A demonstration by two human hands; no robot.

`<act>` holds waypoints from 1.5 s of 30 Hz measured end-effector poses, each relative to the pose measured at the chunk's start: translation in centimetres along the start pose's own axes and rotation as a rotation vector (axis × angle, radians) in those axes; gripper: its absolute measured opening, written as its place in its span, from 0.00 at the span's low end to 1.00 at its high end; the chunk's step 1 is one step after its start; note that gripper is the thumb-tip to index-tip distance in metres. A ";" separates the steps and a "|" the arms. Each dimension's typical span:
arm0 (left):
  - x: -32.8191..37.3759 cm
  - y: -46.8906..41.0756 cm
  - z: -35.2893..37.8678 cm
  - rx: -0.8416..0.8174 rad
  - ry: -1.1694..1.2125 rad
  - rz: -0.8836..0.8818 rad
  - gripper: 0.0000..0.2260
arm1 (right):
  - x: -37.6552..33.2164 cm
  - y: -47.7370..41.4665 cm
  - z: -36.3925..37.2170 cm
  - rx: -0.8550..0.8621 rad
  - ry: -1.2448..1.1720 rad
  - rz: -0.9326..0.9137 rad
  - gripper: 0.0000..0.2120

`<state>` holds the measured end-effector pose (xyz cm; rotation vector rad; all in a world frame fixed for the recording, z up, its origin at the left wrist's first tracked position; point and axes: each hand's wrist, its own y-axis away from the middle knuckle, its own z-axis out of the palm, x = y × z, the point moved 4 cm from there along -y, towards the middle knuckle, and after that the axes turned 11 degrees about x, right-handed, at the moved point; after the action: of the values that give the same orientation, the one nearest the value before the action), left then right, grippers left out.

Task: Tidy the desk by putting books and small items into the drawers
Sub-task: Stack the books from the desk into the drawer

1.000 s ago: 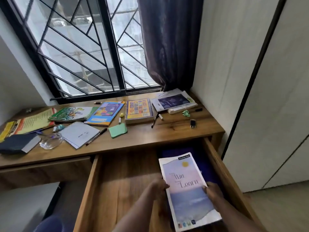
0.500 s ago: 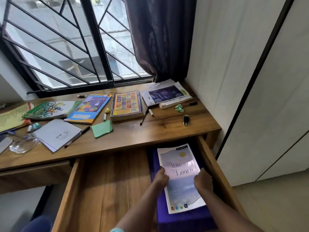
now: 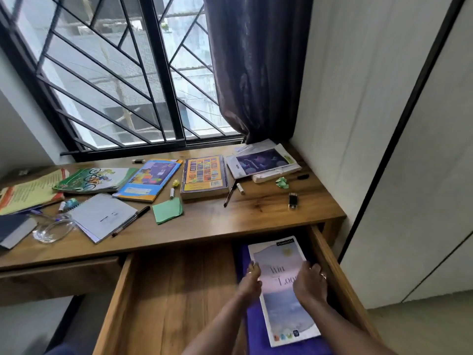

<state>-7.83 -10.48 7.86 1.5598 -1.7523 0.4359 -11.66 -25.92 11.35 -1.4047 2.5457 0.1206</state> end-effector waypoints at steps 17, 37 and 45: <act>9.6 -17.8 -14.0 0.333 -0.476 0.286 0.26 | -12.0 -19.9 -4.5 0.110 -0.118 -0.365 0.16; 13.0 -32.9 -13.1 0.347 -1.124 0.417 0.16 | -16.9 -32.1 0.2 0.098 -0.348 -0.517 0.23; 18.0 -30.7 -18.1 0.800 -0.881 0.498 0.09 | -15.8 -29.4 -2.7 -0.003 -0.534 -0.466 0.22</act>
<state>27.03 -17.09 26.09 2.0143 -2.9211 0.8537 20.82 -29.15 18.89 -1.6554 1.7539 0.3610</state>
